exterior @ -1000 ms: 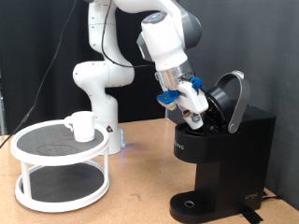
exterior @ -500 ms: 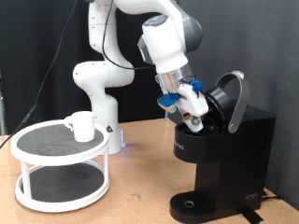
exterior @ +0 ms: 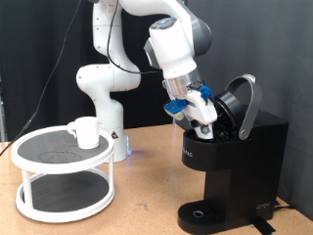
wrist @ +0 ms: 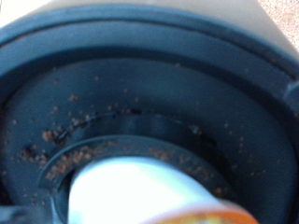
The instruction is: Make a cup of coffee with the keurig machine
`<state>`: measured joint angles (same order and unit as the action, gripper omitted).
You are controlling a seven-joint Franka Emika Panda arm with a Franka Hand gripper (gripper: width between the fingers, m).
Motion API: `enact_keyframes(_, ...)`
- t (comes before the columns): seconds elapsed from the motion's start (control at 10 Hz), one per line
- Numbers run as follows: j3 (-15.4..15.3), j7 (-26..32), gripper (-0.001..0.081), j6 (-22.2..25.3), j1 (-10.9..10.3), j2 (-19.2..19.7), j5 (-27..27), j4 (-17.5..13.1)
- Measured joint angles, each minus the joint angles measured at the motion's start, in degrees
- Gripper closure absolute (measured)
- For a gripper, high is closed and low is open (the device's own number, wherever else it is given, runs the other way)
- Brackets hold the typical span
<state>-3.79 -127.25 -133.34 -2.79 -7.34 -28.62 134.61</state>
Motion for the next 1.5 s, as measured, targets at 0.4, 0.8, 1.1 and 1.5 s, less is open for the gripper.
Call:
enact_keyframes(0.4, 0.6, 1.1, 0.0081, 1.1, 0.1, -0.5, -1.9, 0.0)
enact_keyframes(0.8, 2.3, 3.6, 0.0072, 6.2, 0.1, -3.2, -4.2, -0.6)
enact_keyframes(1.1, 1.9, 2.3, 0.0072, 6.2, 0.1, -3.5, -1.3, 0.2)
enact_keyframes(1.5, 0.4, 1.5, 0.0072, 2.7, 0.0, -3.4, -0.4, 2.6)
